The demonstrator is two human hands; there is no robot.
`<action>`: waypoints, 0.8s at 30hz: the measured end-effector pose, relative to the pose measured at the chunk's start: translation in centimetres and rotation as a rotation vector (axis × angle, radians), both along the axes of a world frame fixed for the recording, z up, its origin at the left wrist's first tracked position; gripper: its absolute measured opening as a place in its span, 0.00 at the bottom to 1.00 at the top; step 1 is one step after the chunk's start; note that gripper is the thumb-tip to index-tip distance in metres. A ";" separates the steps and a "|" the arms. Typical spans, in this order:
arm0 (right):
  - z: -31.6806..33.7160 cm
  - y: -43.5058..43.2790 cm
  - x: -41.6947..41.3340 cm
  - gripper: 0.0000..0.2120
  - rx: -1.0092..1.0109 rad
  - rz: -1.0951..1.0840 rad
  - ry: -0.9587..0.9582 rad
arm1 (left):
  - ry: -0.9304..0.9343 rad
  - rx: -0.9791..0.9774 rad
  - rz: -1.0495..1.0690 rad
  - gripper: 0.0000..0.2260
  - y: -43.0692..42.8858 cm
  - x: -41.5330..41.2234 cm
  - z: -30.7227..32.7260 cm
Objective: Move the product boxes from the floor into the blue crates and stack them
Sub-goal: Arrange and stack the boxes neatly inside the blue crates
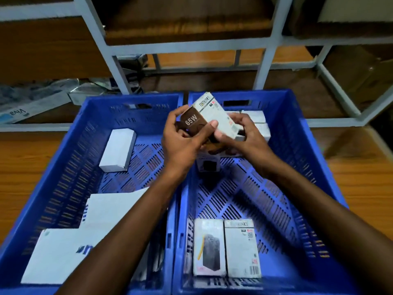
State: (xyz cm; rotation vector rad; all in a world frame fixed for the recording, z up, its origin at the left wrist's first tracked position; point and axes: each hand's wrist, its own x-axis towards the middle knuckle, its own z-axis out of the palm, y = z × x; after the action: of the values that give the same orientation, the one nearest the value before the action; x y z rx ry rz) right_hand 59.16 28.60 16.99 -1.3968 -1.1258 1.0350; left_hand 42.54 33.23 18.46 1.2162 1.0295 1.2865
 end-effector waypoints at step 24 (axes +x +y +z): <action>2.2 -1.3 3.7 0.32 0.254 0.038 -0.415 | 0.368 0.103 -0.481 0.43 1.3 0.6 -0.6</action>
State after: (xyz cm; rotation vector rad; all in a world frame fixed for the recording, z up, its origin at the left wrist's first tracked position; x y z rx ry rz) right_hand 62.88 27.29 19.16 -1.4214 -1.5320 0.6116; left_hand 43.11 34.56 17.83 1.6995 0.8542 0.7629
